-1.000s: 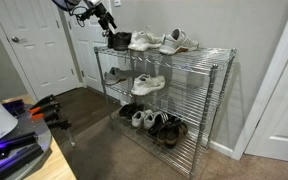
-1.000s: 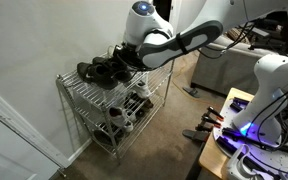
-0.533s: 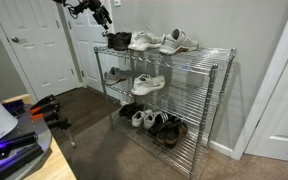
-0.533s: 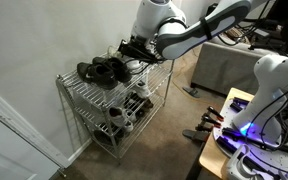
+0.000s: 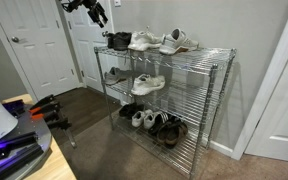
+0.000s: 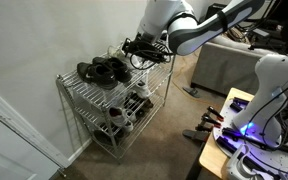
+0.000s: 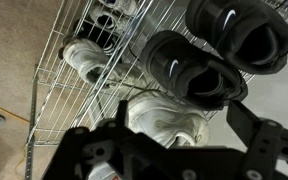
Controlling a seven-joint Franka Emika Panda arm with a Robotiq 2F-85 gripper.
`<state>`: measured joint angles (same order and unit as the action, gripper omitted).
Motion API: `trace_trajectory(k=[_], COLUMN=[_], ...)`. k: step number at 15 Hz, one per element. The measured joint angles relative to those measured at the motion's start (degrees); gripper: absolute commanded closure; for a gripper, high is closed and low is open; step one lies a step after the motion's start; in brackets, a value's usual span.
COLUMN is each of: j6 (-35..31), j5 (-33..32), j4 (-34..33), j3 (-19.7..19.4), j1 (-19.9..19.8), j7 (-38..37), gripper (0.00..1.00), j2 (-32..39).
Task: Move the right black sneaker closer to the left one
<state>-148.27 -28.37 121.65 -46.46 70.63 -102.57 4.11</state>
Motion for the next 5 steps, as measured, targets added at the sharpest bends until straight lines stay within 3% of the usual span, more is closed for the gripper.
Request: trace_trajectory(k=[5], j6=[0.0], j5=[0.0], j4=[0.1], j3=[0.3], j1=[-0.1], j7=[0.0], gripper=[0.00], j2=[-0.2])
